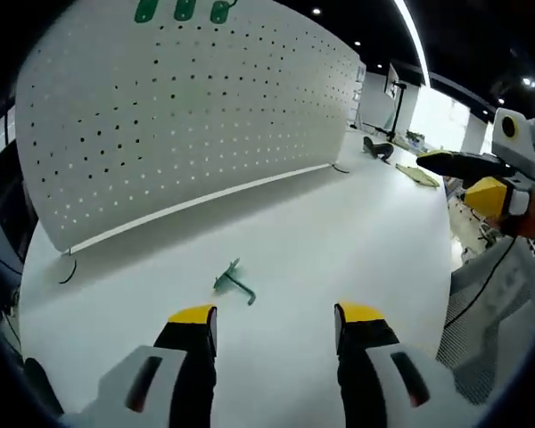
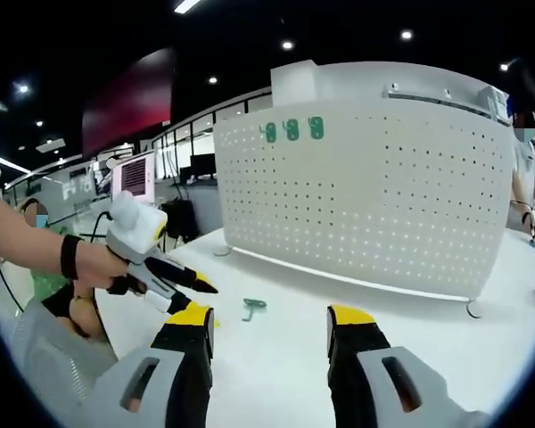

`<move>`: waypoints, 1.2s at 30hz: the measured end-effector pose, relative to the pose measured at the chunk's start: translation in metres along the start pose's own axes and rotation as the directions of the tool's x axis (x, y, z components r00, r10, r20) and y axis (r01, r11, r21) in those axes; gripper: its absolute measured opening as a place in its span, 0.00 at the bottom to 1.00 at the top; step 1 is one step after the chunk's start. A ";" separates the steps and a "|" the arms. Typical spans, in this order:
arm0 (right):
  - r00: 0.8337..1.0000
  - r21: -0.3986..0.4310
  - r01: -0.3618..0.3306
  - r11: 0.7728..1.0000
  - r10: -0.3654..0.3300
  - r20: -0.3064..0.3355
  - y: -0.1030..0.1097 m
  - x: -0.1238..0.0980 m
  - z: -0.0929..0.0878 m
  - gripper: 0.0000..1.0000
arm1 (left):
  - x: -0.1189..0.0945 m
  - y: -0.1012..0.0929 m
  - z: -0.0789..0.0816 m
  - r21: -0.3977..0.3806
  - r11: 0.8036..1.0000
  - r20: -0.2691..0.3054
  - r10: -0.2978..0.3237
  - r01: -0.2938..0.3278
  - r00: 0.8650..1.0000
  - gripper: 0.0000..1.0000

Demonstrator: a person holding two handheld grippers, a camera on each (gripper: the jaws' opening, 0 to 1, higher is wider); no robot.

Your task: Insert the hook assembly into the mounting plate slot until the hook locks in place.

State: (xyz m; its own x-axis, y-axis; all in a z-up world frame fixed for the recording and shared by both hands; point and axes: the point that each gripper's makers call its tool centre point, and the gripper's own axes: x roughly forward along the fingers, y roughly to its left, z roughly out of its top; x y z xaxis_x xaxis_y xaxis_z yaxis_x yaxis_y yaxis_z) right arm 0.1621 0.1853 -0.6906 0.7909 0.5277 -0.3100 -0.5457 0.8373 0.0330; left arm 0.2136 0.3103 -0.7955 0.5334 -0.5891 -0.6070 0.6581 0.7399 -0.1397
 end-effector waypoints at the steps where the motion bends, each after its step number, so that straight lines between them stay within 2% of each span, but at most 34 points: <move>1: 1.000 -0.003 -0.002 1.000 0.002 -0.001 0.000 0.000 0.000 0.53 | 0.001 0.001 0.000 0.004 1.000 -0.003 -0.001 0.001 1.000 0.55; 4: 1.000 0.029 -0.014 0.999 0.014 -0.002 0.002 0.000 -0.002 0.56 | 0.003 0.004 0.000 0.011 1.000 -0.009 0.002 -0.002 1.000 0.55; 7: 1.000 0.022 -0.015 1.000 0.015 -0.010 0.002 -0.001 -0.005 0.58 | 0.006 0.006 0.001 0.015 1.000 -0.013 0.004 -0.004 1.000 0.55; 13: 0.999 0.032 -0.023 0.999 0.023 -0.023 0.005 -0.002 -0.011 0.58 | 0.011 0.011 0.004 0.015 1.000 -0.014 0.012 -0.012 1.000 0.54; 16: 0.998 0.050 -0.057 0.997 0.059 -0.031 0.010 0.000 -0.017 0.58 | 0.015 0.011 0.005 0.012 1.000 -0.013 0.007 -0.007 1.000 0.56; 23: 0.997 0.046 -0.060 0.997 0.062 -0.051 0.011 -0.002 -0.023 0.58 | 0.023 0.017 0.002 0.017 1.000 -0.034 0.019 -0.018 0.999 0.52; 25: 0.997 0.050 -0.059 0.997 0.062 -0.047 0.010 -0.002 -0.023 0.58 | 0.025 0.019 0.003 0.015 1.000 -0.034 0.020 -0.019 0.999 0.51; 28: 0.997 0.103 -0.076 0.992 0.078 -0.013 0.012 -0.002 -0.021 0.57 | 0.028 0.019 0.003 0.030 0.999 -0.034 0.016 -0.015 0.999 0.50; 34: 0.998 0.088 -0.066 0.994 0.067 -0.016 0.010 -0.004 -0.021 0.57 | 0.033 0.026 0.000 0.023 0.999 -0.052 0.028 -0.027 0.998 0.47; 36: 0.998 0.088 -0.065 0.994 0.067 -0.016 0.009 -0.004 -0.022 0.57 | 0.034 0.028 0.002 0.035 0.999 -0.045 0.042 -0.041 0.998 0.43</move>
State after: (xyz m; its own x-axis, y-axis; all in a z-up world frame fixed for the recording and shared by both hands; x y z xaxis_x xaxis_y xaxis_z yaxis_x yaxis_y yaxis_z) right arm 0.1474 0.1879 -0.7098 0.7480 0.5802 -0.3224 -0.5696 0.8104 0.1371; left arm 0.2514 0.3101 -0.8187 0.5361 -0.5419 -0.6473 0.6537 0.7516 -0.0878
